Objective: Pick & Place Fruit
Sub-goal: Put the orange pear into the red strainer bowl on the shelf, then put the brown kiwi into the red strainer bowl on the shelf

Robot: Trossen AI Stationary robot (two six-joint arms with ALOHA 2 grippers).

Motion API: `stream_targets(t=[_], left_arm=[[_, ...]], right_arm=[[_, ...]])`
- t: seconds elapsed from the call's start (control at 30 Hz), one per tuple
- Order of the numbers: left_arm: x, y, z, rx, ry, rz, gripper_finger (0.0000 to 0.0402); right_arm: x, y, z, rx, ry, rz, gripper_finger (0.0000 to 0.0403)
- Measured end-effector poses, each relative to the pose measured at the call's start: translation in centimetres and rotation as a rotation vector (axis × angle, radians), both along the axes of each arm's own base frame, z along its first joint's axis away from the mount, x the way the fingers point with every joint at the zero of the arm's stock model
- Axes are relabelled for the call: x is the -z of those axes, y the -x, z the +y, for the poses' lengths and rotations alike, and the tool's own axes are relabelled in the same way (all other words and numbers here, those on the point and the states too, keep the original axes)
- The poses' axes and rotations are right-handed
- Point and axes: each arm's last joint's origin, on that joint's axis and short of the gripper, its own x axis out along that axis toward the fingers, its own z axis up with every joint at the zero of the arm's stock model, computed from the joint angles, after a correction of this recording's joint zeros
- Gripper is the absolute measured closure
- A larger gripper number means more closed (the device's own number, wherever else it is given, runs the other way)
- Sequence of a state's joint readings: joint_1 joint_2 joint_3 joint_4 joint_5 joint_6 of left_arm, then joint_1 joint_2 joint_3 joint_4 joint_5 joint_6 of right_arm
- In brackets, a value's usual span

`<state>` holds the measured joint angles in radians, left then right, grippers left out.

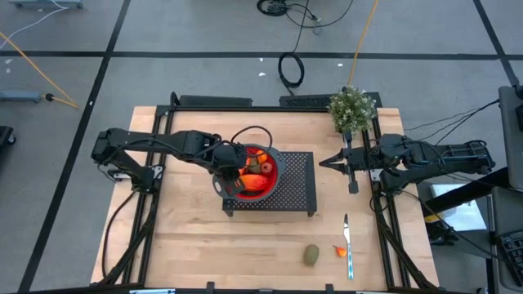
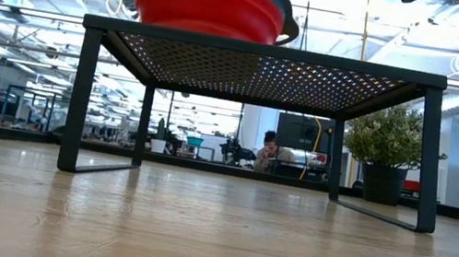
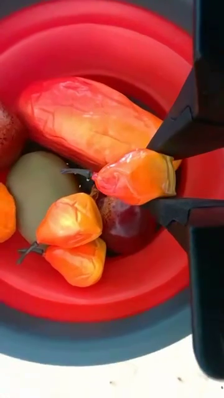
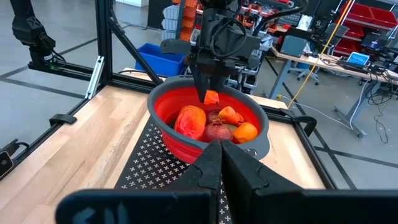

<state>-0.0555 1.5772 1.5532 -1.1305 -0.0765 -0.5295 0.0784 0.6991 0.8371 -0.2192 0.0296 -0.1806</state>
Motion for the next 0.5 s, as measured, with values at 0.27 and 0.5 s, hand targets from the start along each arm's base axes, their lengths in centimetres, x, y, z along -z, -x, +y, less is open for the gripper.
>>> stream_targets(t=[0.27,0.5], left_arm=[[0.01,0.01,0.01,-0.004,0.000,0.001,0.0247],[-0.52,0.21,-0.03,-0.020,0.068,-0.006,0.0215]], right_arm=[[0.00,0.00,0.00,0.000,0.000,0.000,0.0399],[0.00,0.00,0.01,0.003,-0.044,0.003,0.0399]])
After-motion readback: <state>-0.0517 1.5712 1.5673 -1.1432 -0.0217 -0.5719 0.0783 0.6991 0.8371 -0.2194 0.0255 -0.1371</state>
